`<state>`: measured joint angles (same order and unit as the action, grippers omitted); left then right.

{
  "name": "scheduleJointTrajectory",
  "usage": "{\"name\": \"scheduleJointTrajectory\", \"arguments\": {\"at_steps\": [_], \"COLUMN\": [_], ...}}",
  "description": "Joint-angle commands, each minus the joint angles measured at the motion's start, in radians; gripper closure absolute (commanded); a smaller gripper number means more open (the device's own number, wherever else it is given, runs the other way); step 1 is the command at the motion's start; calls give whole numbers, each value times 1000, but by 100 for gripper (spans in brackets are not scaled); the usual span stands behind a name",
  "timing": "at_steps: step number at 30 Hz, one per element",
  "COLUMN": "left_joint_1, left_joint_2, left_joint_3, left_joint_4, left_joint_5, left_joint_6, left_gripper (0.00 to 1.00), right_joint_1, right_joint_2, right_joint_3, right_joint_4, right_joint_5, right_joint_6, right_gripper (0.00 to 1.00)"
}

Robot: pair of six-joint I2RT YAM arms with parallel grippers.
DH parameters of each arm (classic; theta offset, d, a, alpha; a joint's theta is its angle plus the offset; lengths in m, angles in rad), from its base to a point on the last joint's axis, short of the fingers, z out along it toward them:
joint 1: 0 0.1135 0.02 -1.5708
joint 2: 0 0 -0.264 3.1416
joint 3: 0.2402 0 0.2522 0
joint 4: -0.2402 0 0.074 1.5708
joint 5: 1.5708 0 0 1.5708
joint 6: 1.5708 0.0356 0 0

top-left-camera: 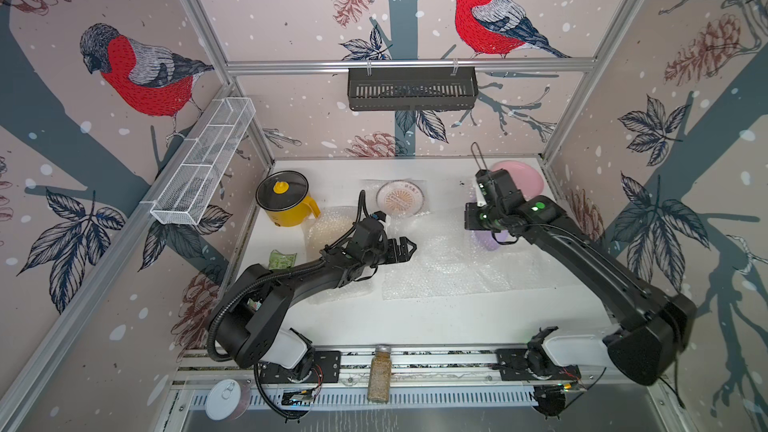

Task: Unpack dinner plates from bubble wrap
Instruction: Unwrap the bubble wrap.

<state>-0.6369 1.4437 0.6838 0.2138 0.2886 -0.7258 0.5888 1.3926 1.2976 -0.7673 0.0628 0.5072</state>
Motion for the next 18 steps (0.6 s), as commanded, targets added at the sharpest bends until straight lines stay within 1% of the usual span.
{"name": "scheduleJointTrajectory", "arguments": {"at_steps": [1, 4, 6, 9, 11, 15, 18], "left_joint_1": [3, 5, 5, 6, 11, 18, 19], "left_joint_2": [-50, -96, -128, -170, -190, -226, -238], "left_joint_3": [21, 22, 10, -15, -28, -61, -71], "left_joint_4": [-37, -64, -89, -121, -139, -146, -151], "left_joint_5": [9, -8, -41, -101, -117, -134, -132], "left_joint_6": [1, -4, -8, -16, -16, -23, -23], "left_gripper": [3, 2, 2, 2, 3, 2, 3], "right_joint_1": [33, 61, 77, 98, 115, 132, 142], "right_joint_2": [102, 230, 305, 391, 438, 535, 577], "right_joint_3": [20, 48, 75, 106, 122, 140, 144], "right_joint_4": [54, 60, 57, 71, 73, 100, 129], "right_joint_5": [45, 65, 85, 93, 118, 112, 88], "right_joint_6": [19, 21, 20, 26, 35, 56, 66], "right_gripper": [94, 92, 92, 92, 91, 84, 76]}}
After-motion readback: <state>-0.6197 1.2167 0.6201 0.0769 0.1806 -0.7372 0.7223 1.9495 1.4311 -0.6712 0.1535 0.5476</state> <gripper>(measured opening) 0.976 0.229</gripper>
